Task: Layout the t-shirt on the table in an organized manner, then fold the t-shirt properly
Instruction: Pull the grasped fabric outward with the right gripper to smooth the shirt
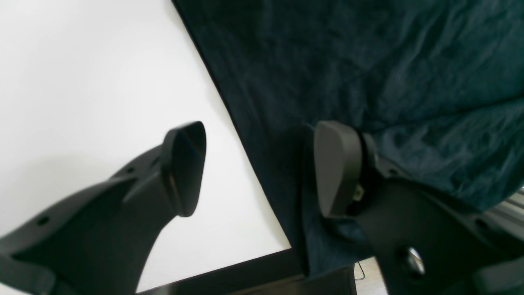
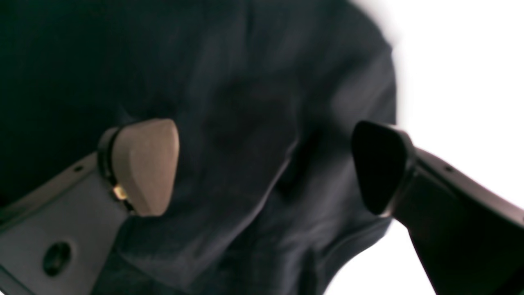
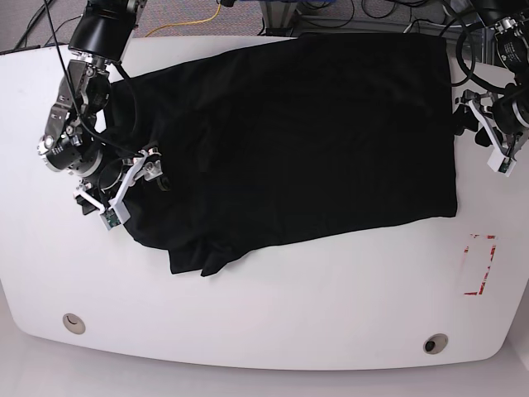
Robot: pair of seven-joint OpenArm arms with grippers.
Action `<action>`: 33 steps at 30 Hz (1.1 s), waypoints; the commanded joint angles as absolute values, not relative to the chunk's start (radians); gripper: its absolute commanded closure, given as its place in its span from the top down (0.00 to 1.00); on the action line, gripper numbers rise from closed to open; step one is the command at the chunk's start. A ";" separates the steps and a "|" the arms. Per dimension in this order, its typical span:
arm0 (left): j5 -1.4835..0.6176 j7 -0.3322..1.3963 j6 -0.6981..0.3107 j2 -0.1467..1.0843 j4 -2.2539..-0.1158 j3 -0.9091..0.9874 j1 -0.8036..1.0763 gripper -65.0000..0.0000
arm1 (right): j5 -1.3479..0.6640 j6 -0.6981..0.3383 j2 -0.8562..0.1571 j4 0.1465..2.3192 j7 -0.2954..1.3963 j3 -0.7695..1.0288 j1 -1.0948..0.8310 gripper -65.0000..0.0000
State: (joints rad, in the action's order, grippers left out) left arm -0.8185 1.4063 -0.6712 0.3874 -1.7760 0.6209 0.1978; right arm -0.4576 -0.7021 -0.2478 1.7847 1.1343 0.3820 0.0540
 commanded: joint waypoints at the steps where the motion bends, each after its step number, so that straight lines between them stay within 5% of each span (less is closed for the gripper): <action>1: -0.849 1.396 -0.674 0.406 -1.796 0.627 0.186 0.60 | -0.458 -0.698 -0.265 1.873 1.124 0.443 0.042 1.00; 22: -0.952 1.372 -0.668 0.404 -1.791 0.610 0.168 0.60 | -0.467 -0.698 -0.337 1.607 1.132 0.598 0.012 1.00; 29: -0.952 1.369 -0.668 0.404 -1.791 0.613 0.180 0.60 | -0.467 -0.698 -0.331 1.679 1.167 0.601 -0.036 0.71; 33: -0.952 1.366 -0.667 0.404 -1.790 0.613 0.180 0.60 | -0.456 -0.698 -0.317 1.675 1.153 0.602 -0.036 0.72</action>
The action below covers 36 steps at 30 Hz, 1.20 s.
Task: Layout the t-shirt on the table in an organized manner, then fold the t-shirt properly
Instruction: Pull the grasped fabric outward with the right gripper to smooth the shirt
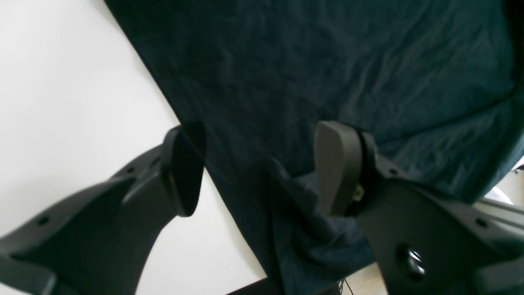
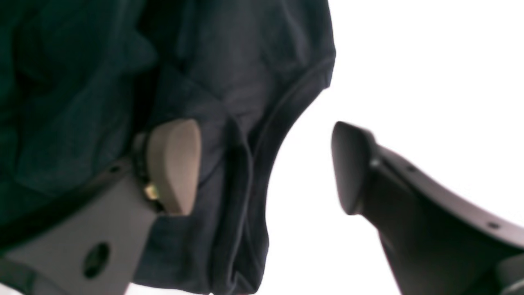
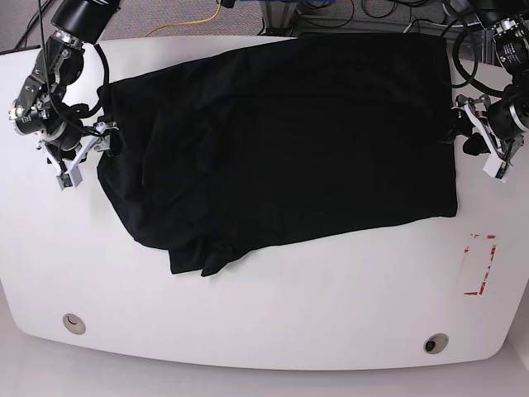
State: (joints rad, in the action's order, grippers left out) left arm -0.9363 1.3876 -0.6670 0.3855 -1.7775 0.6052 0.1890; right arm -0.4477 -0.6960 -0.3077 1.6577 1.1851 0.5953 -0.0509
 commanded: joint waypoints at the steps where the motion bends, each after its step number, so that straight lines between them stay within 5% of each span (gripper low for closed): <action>1: -0.952 1.356 -0.667 0.404 -1.790 0.613 0.179 0.60 | -0.456 -0.698 -0.315 1.675 1.136 0.602 -0.036 0.75; 8: -0.951 1.297 -0.621 0.404 -1.787 0.613 0.133 0.61 | -0.456 -0.698 -0.320 1.535 1.106 0.598 0.067 0.90; 23: -0.951 1.297 -0.598 0.404 -1.586 0.610 -0.015 0.61 | -0.460 -0.698 -0.444 1.170 1.033 0.576 0.254 0.90; 28: -0.951 1.297 -0.598 0.404 -1.580 0.610 -0.010 0.61 | -0.469 -0.698 -0.464 1.233 1.050 0.533 0.239 0.90; 36: -0.952 1.293 -0.601 0.406 -1.581 0.610 0.019 0.61 | -0.611 -0.698 -0.455 1.638 1.187 0.535 0.036 0.90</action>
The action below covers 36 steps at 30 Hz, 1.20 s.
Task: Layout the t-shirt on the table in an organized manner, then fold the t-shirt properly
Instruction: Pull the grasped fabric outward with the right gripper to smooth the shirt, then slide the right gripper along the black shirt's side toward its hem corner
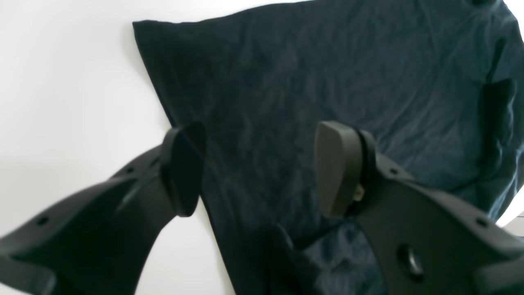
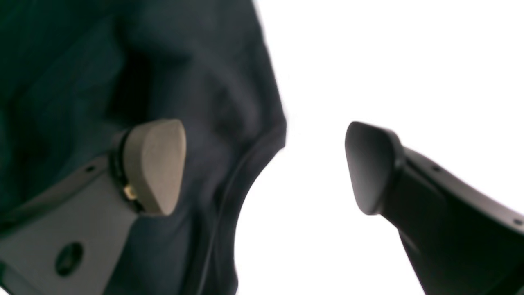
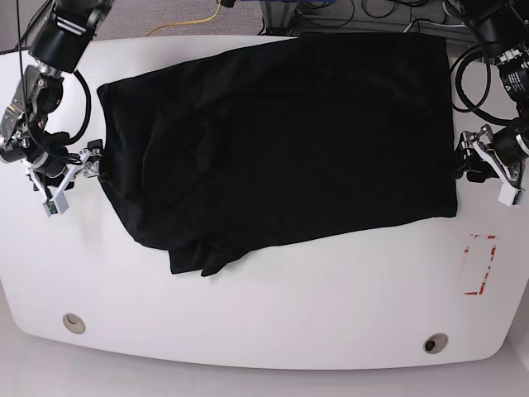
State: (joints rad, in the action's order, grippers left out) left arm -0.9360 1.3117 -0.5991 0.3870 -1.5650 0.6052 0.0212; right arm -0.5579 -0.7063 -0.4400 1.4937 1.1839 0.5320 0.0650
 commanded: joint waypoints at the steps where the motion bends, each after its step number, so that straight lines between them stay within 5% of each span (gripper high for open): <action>1: -0.952 1.293 -0.601 0.406 -1.581 0.610 0.019 0.61 | -0.631 -0.698 -0.443 1.679 1.188 0.535 0.010 0.90; 7: -0.952 1.293 -0.601 0.406 -1.581 0.610 0.022 0.61 | -0.682 -0.698 -0.401 1.840 1.188 0.533 -0.127 0.86; 14: -0.952 1.293 -0.601 0.406 -1.580 0.610 0.022 0.61 | -0.714 -0.698 -0.352 1.851 1.188 0.527 -0.214 0.45; 22: -0.952 1.293 -0.601 0.406 -1.573 0.610 0.022 0.61 | -0.711 -0.698 -0.352 1.808 1.187 0.526 -0.249 0.58; 26: -0.952 1.293 -0.601 0.406 -1.573 0.610 0.022 0.61 | -0.711 -0.698 -0.352 1.742 1.184 0.526 -0.242 0.57; 33: -0.952 1.293 -0.601 0.406 -1.573 0.610 0.022 0.61 | -0.697 -0.698 -0.367 1.541 1.041 0.487 -0.240 0.25; 36: -0.952 1.294 -0.601 0.406 -1.573 0.610 0.022 0.61 | -0.676 -0.698 -0.387 1.511 0.993 0.464 -0.248 0.20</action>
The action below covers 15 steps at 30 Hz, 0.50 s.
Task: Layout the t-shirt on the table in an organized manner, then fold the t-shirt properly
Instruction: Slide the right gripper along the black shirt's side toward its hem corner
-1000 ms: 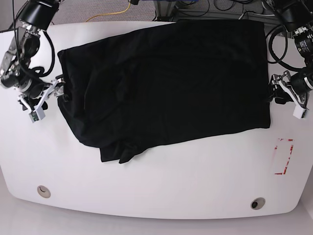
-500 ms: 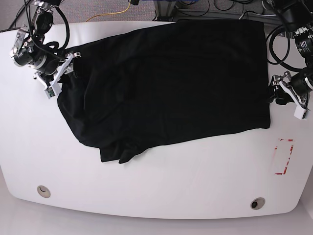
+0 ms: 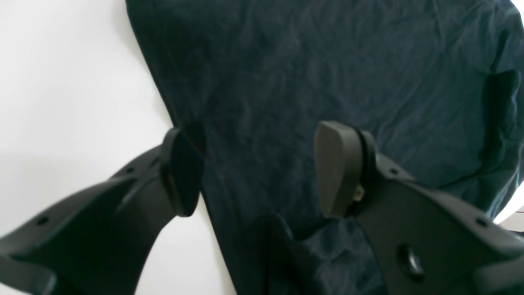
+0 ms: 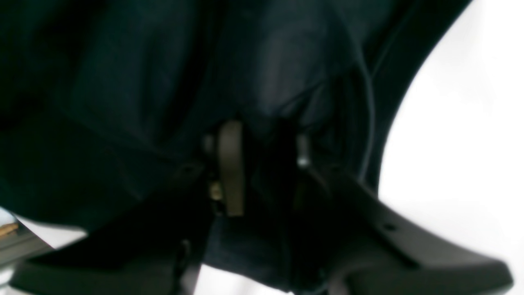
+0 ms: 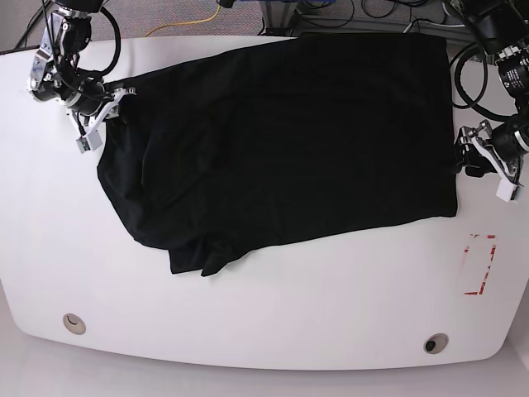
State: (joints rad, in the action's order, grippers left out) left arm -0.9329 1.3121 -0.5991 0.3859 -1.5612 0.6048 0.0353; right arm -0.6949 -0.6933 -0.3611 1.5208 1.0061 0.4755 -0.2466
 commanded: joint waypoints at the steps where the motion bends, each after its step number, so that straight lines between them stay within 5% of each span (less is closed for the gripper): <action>1: -0.952 1.294 -0.601 0.406 -1.573 0.610 0.022 0.60 | -0.668 -0.698 -0.387 1.511 0.970 0.461 -0.254 0.19; 15: -0.952 1.294 -0.601 0.406 -1.573 0.608 0.044 0.60 | -0.661 -0.698 -0.331 1.555 0.944 0.581 -0.409 0.18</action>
State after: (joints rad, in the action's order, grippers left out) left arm -0.9348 1.3128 -0.5995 0.3859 -1.5600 0.6048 0.0555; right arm -0.7052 -0.7071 -0.3317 1.5246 0.9009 0.5457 -0.3813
